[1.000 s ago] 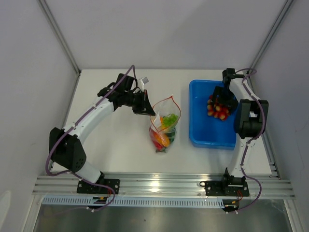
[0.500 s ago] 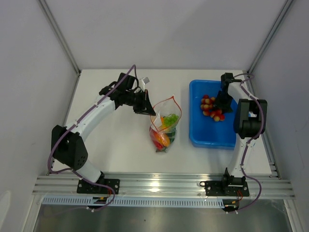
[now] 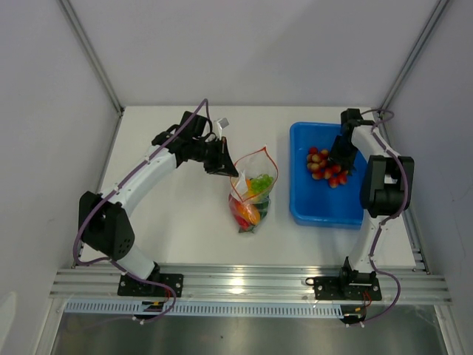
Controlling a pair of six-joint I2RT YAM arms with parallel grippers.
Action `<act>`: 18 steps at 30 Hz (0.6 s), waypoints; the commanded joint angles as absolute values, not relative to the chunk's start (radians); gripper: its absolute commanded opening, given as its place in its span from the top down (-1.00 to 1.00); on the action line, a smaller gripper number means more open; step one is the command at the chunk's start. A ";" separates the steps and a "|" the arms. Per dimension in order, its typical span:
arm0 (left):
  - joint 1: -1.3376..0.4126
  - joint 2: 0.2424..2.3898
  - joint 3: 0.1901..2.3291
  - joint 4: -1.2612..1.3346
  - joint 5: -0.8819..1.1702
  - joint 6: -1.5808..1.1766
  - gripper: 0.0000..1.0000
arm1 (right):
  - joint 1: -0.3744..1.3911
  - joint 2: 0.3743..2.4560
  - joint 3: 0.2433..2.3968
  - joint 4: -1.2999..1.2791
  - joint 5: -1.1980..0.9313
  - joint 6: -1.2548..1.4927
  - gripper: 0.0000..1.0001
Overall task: Place the food in the zip-top bag and seal the zipper
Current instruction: Pick up the fake fruit from the bin.
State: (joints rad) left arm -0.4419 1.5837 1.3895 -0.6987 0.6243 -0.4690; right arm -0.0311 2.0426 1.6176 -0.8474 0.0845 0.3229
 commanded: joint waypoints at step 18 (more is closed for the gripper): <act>-0.434 1.542 1.445 -0.712 0.669 -0.442 0.99 | 0.067 1.642 1.670 -1.015 -0.061 0.327 1.00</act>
